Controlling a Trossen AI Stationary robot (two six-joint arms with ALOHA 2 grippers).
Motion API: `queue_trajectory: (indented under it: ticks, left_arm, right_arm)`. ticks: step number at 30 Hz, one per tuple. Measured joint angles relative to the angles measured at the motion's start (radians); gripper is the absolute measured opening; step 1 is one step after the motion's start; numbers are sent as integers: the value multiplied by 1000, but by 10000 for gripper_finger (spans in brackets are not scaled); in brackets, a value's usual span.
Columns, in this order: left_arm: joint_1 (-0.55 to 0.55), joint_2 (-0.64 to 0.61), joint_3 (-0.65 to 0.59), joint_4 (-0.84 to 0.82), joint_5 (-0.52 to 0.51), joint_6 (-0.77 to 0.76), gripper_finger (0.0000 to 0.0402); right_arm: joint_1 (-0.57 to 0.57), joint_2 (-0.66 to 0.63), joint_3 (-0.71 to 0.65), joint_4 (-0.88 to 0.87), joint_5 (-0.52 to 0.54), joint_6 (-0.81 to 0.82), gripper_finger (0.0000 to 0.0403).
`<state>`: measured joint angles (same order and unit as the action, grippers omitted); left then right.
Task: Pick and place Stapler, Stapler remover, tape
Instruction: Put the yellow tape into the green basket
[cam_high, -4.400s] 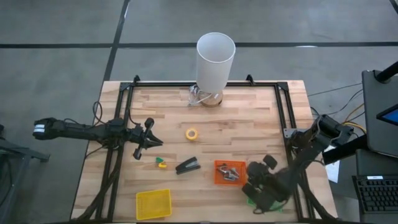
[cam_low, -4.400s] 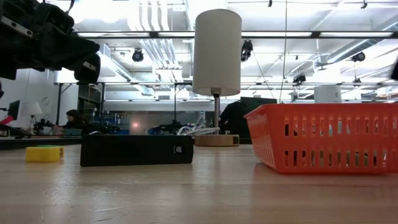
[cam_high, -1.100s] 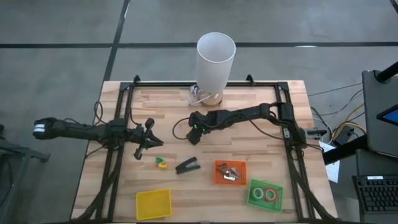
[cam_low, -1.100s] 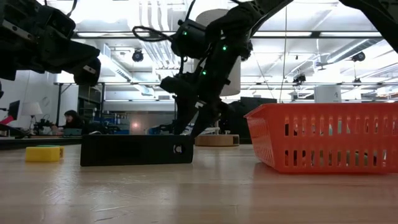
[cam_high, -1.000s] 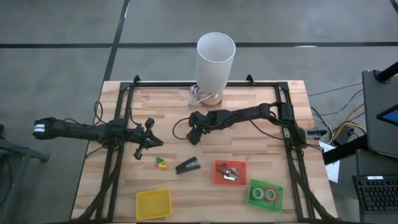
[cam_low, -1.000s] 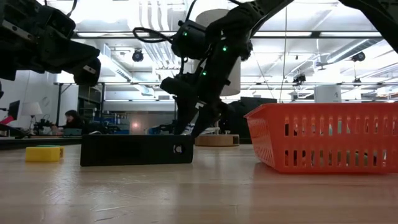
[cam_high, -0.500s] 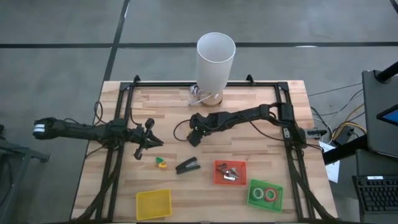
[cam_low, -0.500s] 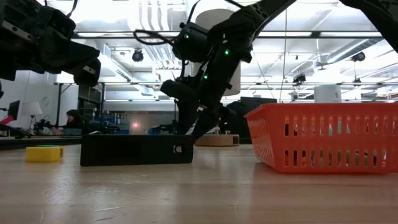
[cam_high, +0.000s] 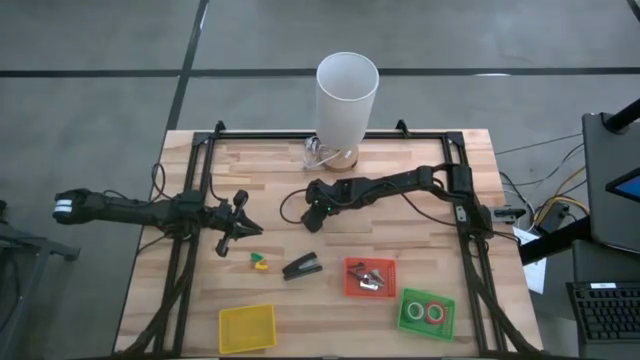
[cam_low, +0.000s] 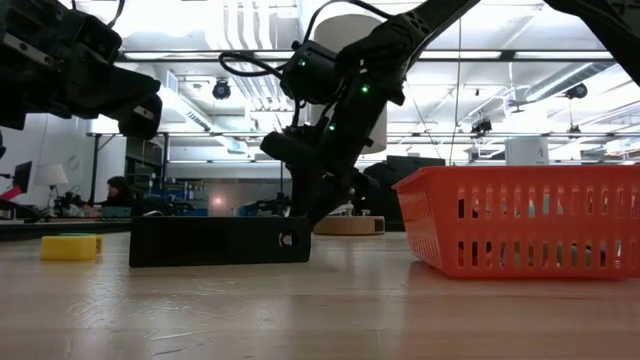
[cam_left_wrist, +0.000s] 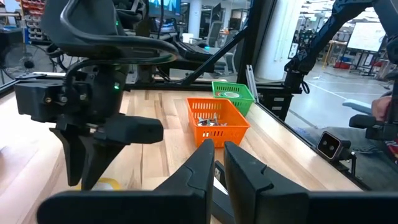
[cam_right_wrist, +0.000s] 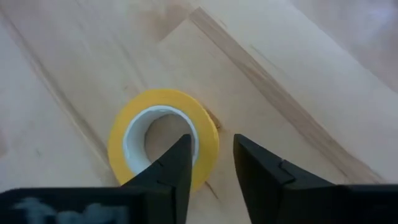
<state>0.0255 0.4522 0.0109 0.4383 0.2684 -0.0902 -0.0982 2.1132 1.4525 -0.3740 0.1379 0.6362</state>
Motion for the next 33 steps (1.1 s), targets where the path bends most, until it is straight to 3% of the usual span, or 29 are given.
queue_trajectory:
  ticks: [12, 22, 33]
  left_arm:
    - [0, 0, 0, -5, 0, 0, 39]
    - [0, 0, 0, -6, 0, 0, 39]
    - [0, 0, 0, -13, 0, 0, 39]
  right_arm:
    - [2, -6, -29, 0, -11, -12, 28]
    - [20, -12, -15, -37, -12, -54, 24]
    - [82, -98, -5, -295, -10, -49, 20]
